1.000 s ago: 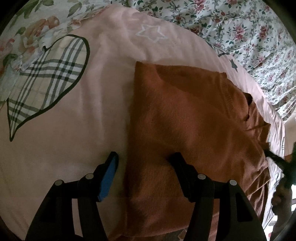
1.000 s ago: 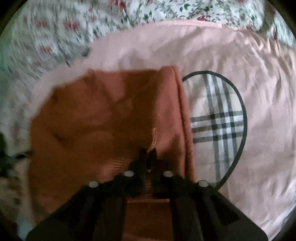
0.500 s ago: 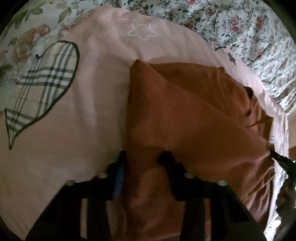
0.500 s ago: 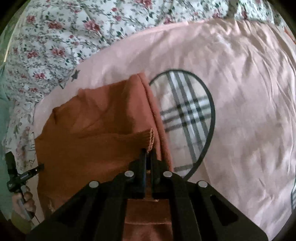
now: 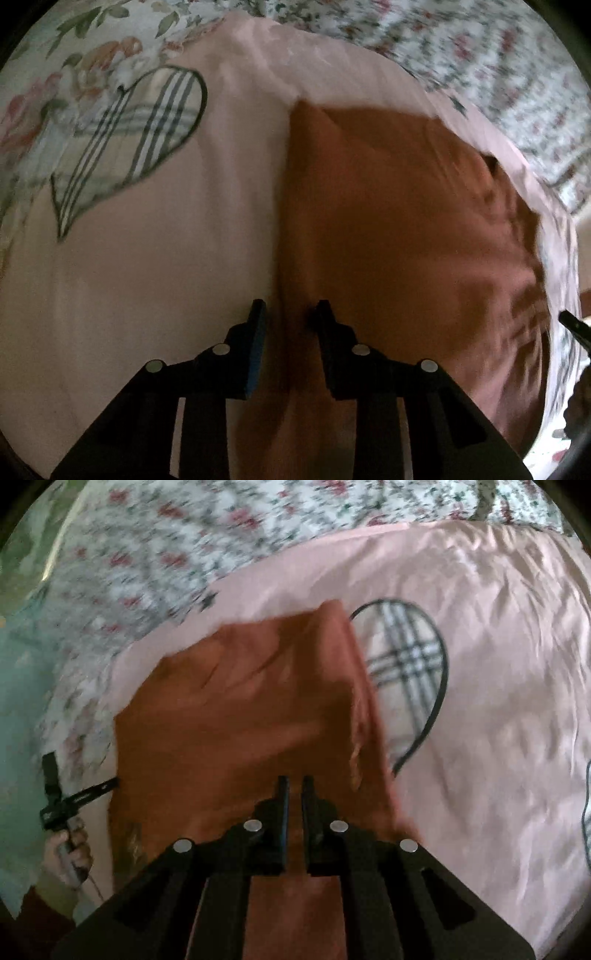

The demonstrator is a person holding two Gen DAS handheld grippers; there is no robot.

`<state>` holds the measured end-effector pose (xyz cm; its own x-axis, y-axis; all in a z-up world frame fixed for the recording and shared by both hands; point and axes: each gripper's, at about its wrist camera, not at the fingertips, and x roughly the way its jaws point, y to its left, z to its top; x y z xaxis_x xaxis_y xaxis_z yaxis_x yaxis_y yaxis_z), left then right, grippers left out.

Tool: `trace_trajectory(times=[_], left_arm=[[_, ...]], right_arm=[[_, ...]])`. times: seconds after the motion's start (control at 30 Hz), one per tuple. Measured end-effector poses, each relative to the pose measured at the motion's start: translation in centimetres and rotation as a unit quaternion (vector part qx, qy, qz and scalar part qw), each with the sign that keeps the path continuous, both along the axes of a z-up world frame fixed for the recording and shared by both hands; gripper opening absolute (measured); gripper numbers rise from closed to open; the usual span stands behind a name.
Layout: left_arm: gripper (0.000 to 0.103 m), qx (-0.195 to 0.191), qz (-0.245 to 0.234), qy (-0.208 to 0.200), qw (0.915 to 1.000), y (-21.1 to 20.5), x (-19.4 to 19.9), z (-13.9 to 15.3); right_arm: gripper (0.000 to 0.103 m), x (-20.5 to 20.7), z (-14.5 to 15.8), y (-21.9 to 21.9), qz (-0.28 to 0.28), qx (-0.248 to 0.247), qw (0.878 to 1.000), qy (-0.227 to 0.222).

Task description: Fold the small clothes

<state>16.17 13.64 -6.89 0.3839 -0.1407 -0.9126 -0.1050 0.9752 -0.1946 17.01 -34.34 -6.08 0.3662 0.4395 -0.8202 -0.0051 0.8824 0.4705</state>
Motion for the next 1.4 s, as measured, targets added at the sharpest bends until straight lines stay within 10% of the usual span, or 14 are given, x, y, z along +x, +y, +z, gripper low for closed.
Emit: trace_trajectory(times=[0.13, 0.63, 0.93, 1.4], left_arm=[[0.052, -0.010, -0.015, -0.003, 0.9998, -0.7, -6.5, 0.7], [0.061, -0.042, -0.028, 0.065, 0.9966, -1.9, -27.5, -3.5], [0.068, -0.112, -0.058, 0.050, 0.9908, -1.0, -31.1, -5.2], [0.016, -0.179, -0.088, 0.047, 0.9787, -0.9, -30.0, -6.3]], right_arm=[[0.035, -4.9, -0.5, 1.7, 0.061, 0.016, 0.998, 0.031], [0.036, -20.8, -1.2, -3.7, 0.049, -0.141, 0.981, 0.121], [0.041, -23.0, -2.4, -6.2, -0.003, -0.039, 0.995, 0.097], [0.041, -26.0, -3.7, -5.9, -0.015, 0.015, 0.999, 0.049]])
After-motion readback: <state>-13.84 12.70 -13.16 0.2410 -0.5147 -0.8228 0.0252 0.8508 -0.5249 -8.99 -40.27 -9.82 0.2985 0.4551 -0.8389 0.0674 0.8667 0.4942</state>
